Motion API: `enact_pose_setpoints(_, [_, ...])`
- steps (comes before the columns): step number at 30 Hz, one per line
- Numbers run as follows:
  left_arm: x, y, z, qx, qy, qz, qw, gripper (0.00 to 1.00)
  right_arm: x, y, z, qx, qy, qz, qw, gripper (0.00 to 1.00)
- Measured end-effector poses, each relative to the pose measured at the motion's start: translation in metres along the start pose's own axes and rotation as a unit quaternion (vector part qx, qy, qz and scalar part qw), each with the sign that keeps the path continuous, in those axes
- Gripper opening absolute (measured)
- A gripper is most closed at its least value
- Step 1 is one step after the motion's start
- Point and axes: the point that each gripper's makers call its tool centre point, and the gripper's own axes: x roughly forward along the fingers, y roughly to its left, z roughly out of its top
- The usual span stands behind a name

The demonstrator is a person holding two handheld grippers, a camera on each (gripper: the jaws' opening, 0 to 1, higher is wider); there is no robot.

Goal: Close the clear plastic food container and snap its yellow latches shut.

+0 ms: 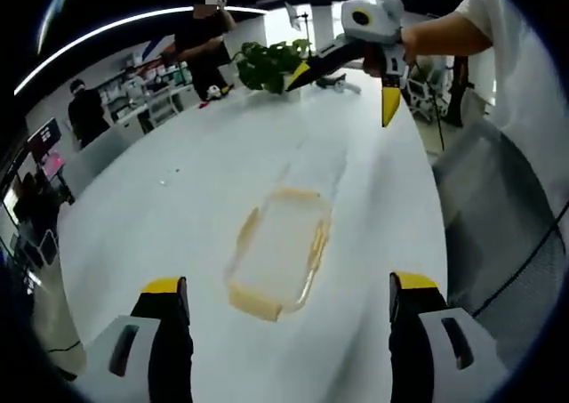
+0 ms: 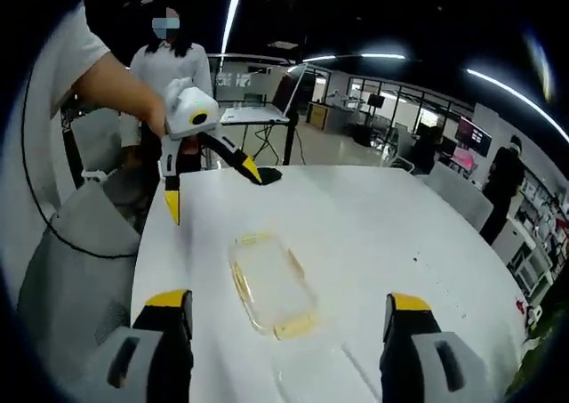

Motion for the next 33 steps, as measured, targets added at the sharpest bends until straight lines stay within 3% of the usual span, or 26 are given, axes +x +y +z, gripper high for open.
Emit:
enact_pose_setpoints(4, [0.007, 0.003, 0.002, 0.020, 0.006, -0.014, 0.9997, 0.88, 0.008, -0.006, -0.003, -0.017, 0.007, 0.007, 0.9998, 0.86])
enact_pose_setpoints(6, [0.009, 0.007, 0.001, 0.023, 0.010, -0.021, 0.9995, 0.88, 0.011, -0.006, -0.004, -0.020, 0.012, 0.021, 0.9995, 0.80])
enact_pose_setpoints(10, [0.012, 0.010, -0.004, 0.059, 0.027, -0.034, 0.9973, 0.85, 0.018, -0.007, -0.010, -0.033, 0.032, 0.035, 0.9983, 0.74])
enact_pose_setpoints(15, [0.016, 0.009, -0.014, 0.069, 0.045, -0.052, 0.9952, 0.79, 0.028, -0.007, -0.016, -0.066, 0.056, 0.051, 0.9950, 0.70])
enact_pose_setpoints(19, [0.022, 0.012, -0.024, 0.078, 0.064, -0.058, 0.9932, 0.74, 0.036, -0.007, -0.026, -0.089, 0.082, 0.071, 0.9901, 0.60])
enact_pose_setpoints(23, [0.027, 0.020, -0.031, 0.072, 0.074, -0.060, 0.9929, 0.72, 0.044, -0.009, -0.036, -0.114, 0.111, 0.079, 0.9841, 0.58])
enact_pose_setpoints(26, [0.030, 0.025, -0.034, 0.067, 0.083, -0.063, 0.9923, 0.65, 0.050, -0.008, -0.041, -0.117, 0.122, 0.090, 0.9814, 0.56])
enact_pose_setpoints(33, [0.039, 0.033, -0.042, 0.084, 0.106, -0.080, 0.9876, 0.60, 0.059, -0.006, -0.057, -0.118, 0.153, 0.125, 0.9731, 0.51])
